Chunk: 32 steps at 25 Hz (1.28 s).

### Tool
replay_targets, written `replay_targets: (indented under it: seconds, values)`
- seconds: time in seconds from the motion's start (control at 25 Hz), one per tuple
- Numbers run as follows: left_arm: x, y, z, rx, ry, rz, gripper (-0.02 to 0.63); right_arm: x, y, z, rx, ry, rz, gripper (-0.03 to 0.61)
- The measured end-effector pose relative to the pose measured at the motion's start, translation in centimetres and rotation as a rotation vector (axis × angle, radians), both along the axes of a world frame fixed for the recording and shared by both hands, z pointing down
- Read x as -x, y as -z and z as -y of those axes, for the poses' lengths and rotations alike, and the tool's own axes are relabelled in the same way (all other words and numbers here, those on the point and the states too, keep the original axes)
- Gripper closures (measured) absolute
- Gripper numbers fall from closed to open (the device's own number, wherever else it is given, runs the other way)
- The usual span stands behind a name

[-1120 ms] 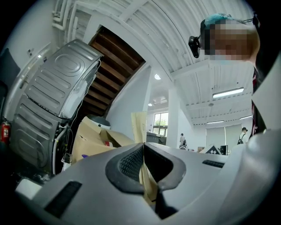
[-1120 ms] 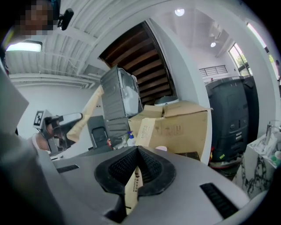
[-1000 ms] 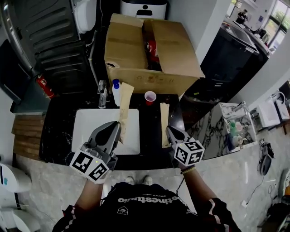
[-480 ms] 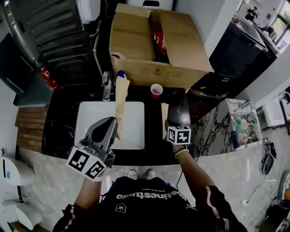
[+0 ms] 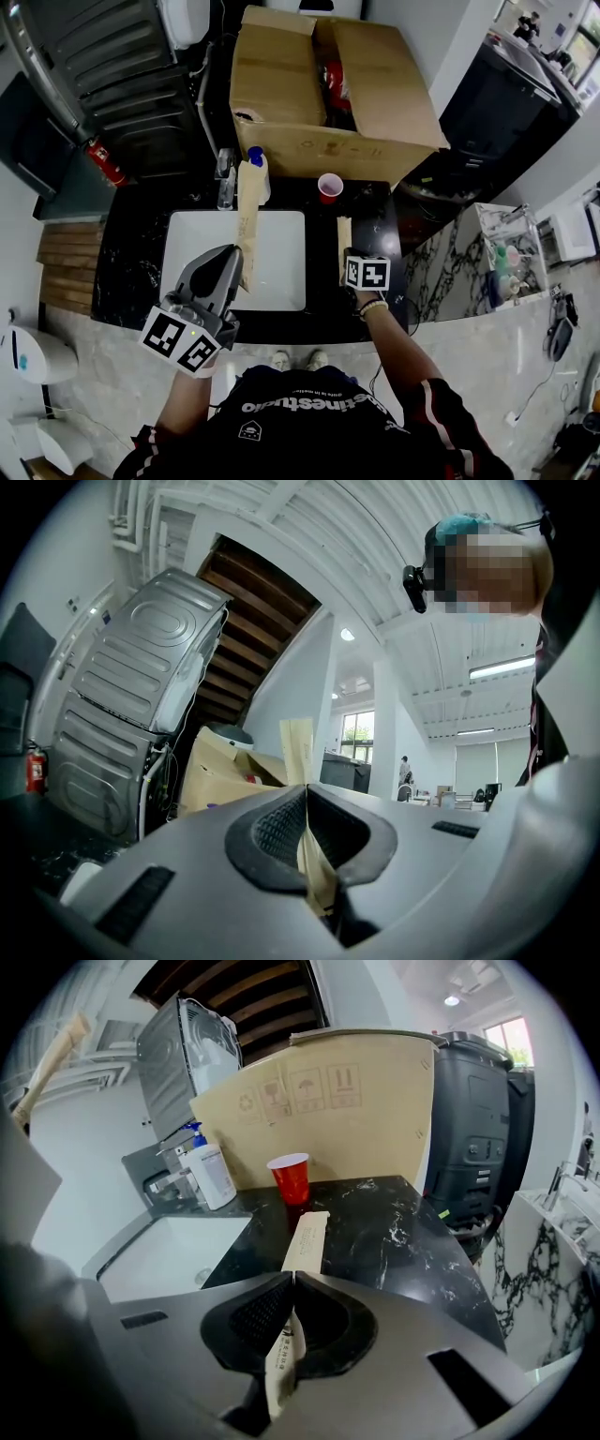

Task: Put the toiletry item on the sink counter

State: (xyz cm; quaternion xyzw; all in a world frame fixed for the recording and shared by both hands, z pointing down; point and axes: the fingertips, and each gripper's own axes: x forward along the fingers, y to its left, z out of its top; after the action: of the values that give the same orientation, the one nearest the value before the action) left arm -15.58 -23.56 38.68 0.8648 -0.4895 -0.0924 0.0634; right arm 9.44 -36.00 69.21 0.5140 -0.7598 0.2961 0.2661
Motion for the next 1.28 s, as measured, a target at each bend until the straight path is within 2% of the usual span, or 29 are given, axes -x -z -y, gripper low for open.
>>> replay_targets:
  seconds: [0.36, 0.4, 0.48, 0.56, 0.72, 0.84, 1.08, 1.28]
  values:
    - [0.0, 0.3, -0.4, -0.008, 0.0, 0.0, 0.597, -0.4, 0.5, -0.1, -0.027, -0.015, 0.016, 0.531]
    - [0.0, 0.3, -0.5, -0.01, 0.0, -0.001, 0.597, -0.5, 0.6, -0.1, -0.03, -0.02, 0.024, 0.516]
    - [-0.1, 0.4, -0.7, -0.011, 0.0, -0.003, 0.597, -0.5, 1.0, -0.3, -0.041, -0.025, 0.044, 0.441]
    - [0.0, 0.5, -0.9, -0.012, 0.001, -0.007, 0.597, -0.4, 1.9, -0.3, -0.068, -0.02, 0.065, 0.426]
    - [0.2, 0.7, -1.4, -0.022, 0.004, -0.011, 0.597, -0.3, 6.4, -0.5, -0.18, 0.001, 0.082, 0.42]
    - [0.4, 1.0, -1.7, -0.029, 0.007, -0.016, 0.597, -0.1, 11.7, -1.0, -0.302, 0.027, 0.098, 0.42]
    - [0.1, 1.4, -2.3, -0.047, 0.001, -0.02, 0.597, 1.8, 22.6, -4.9, -0.559, 0.14, 0.156, 0.431]
    - [-0.6, 1.5, -2.7, -0.052, -0.014, -0.026, 0.597, 4.0, 29.0, -9.5, -0.73, 0.256, 0.181, 0.461]
